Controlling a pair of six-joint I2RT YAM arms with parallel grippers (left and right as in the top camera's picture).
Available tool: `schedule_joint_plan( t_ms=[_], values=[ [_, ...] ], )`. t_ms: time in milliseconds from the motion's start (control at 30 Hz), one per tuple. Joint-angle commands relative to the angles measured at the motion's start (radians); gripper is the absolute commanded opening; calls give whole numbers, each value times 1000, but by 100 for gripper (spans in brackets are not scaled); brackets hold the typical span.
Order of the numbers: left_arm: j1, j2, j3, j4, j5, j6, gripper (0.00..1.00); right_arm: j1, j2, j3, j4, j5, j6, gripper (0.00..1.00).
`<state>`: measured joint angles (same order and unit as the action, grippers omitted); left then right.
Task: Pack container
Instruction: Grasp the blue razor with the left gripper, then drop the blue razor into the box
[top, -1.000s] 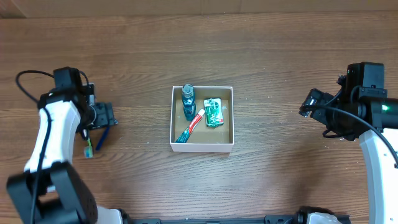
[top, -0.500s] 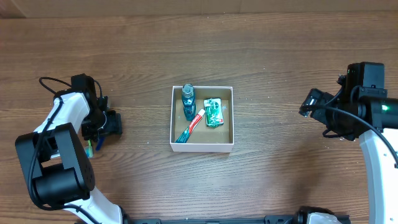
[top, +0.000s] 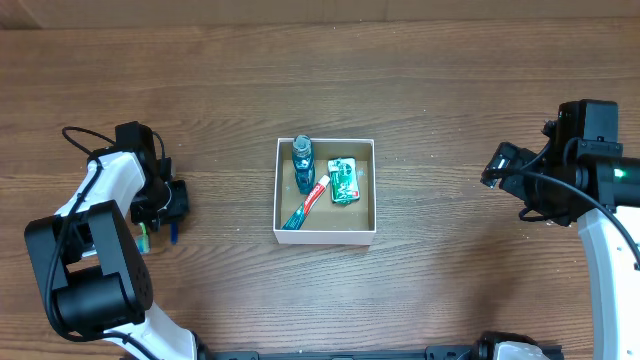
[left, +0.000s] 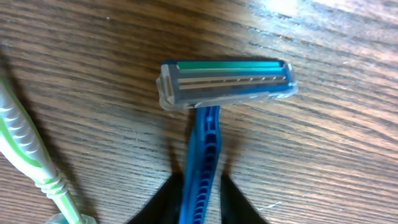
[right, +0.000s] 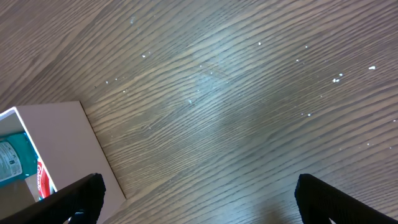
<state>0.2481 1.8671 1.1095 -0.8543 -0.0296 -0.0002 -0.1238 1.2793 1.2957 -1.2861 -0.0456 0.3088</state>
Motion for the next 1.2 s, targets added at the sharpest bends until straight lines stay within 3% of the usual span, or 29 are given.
schedule_joint_plan(
  t_ms=[0,267,467,700,933,1167],
  values=[
    [-7,27,-42,-3,-3,-14,14,-3,-5,-1,4,-1,-11,100],
    [-7,27,-40,-6,-9,-30,4,-3,-5,-1,4,-1,-11,100],
    [-10,14,2,-55,-24,-61,4,-3,-5,-1,5,-1,-11,100],
    [-117,-198,70,-115,-22,-60,4,-3,-5,-1,5,-1,-11,100],
    [-481,-545,104,-41,-32,80,4,-3,-5,-1,6,-1,-11,100],
    [-759,-512,104,87,-28,241,4,-3,-5,-1,6,-2,-11,100]
  ],
)
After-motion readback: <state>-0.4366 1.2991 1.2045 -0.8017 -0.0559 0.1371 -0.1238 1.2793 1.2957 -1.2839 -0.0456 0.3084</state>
